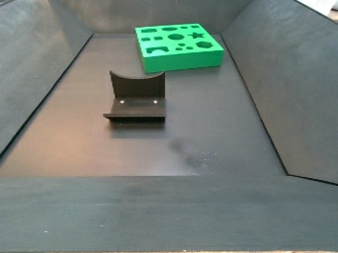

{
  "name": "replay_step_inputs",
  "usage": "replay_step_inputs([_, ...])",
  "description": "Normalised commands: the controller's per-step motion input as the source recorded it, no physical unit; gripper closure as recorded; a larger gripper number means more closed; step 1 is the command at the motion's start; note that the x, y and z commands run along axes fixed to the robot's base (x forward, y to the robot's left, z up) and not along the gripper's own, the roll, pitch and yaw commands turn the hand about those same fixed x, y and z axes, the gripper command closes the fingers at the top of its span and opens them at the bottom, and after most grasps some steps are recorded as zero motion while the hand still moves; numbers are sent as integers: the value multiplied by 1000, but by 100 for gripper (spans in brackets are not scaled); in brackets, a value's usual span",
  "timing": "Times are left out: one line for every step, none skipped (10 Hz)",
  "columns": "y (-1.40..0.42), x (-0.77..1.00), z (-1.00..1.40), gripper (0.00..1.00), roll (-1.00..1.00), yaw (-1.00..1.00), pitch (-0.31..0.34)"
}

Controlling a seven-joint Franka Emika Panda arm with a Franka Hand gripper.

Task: Pick up the star object. Move up. Move to above the board. Insert the star object.
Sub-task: Move to above the board, then insert the star object.

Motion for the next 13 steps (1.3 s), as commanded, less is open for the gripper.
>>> replay_step_inputs([-761, 383, 102, 100, 39, 9, 138])
replay_step_inputs([-408, 251, 66, 100, 65, 9, 141])
replay_step_inputs([-210, 149, 41, 100, 60, 9, 112])
replay_step_inputs([0, 0, -37, 100, 0, 0, 0])
replay_step_inputs([-34, -97, -311, 100, 46, 77, -54])
replay_step_inputs([-157, -197, -509, 100, 87, 180, -103])
replay_step_inputs([-263, -189, -583, 100, 103, 240, -117])
replay_step_inputs([-337, -257, -660, 100, 127, 260, -150])
replay_step_inputs([-303, -263, -709, 100, 69, 303, -180])
replay_step_inputs([-311, -283, -737, 100, 79, 346, -190])
replay_step_inputs([-311, -277, -714, 100, 86, 391, -200])
replay_step_inputs([-309, -269, -720, 100, 94, 397, -204])
replay_step_inputs([-320, -194, -694, 100, 114, 414, -180])
